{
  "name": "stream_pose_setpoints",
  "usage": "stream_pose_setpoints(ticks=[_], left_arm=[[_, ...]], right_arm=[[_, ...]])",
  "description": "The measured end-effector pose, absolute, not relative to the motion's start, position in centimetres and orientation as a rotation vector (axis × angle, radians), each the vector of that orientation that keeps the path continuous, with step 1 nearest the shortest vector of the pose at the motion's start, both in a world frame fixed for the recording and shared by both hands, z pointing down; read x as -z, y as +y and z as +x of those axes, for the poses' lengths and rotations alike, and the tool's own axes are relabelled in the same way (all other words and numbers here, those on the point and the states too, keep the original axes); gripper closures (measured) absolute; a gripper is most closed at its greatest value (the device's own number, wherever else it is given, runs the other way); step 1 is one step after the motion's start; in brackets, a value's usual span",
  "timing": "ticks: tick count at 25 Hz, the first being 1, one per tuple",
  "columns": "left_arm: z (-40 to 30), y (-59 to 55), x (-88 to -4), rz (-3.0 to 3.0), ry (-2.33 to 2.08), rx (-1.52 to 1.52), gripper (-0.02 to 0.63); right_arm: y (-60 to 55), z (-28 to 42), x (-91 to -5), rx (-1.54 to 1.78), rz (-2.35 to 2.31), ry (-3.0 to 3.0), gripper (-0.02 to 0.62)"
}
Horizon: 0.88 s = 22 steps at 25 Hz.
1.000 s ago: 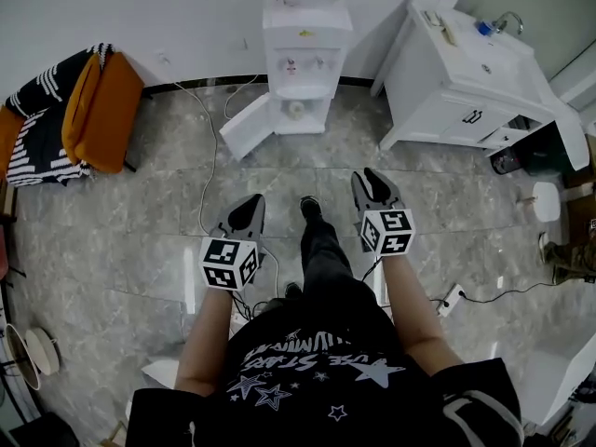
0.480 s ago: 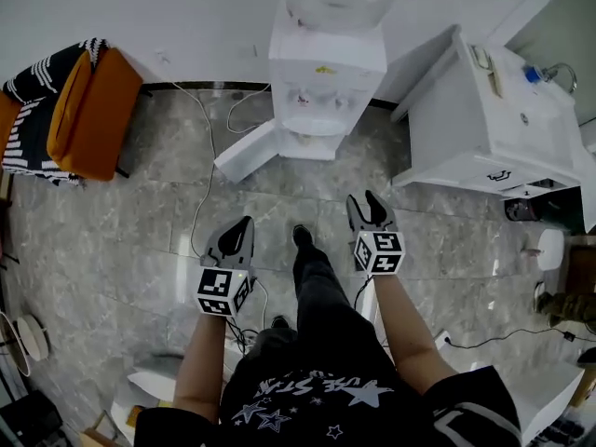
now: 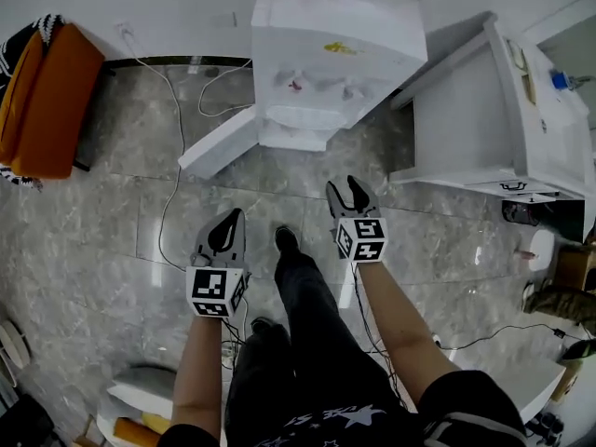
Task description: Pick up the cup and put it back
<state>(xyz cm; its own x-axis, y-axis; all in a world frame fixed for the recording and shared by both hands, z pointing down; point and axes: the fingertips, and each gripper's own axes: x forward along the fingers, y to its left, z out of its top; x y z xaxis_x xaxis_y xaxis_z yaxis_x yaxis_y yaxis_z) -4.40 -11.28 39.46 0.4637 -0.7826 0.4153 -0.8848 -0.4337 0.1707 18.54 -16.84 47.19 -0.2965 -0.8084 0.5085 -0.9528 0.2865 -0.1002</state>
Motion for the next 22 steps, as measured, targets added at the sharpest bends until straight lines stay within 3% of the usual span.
stream_pose_setpoints(ticks=[15, 22], left_arm=[[-6.6, -21.4, -65.3, 2.460, -1.399, -0.323, 0.597], [-7.3, -24.2, -74.3, 2.460, -1.396, -0.253, 0.597]], right_arm=[[-28.8, 15.8, -76.7, -0.600, 1.536, -2.170, 0.353], [-35.5, 14.2, -86.4, -0.537, 1.571, -2.158, 0.327]])
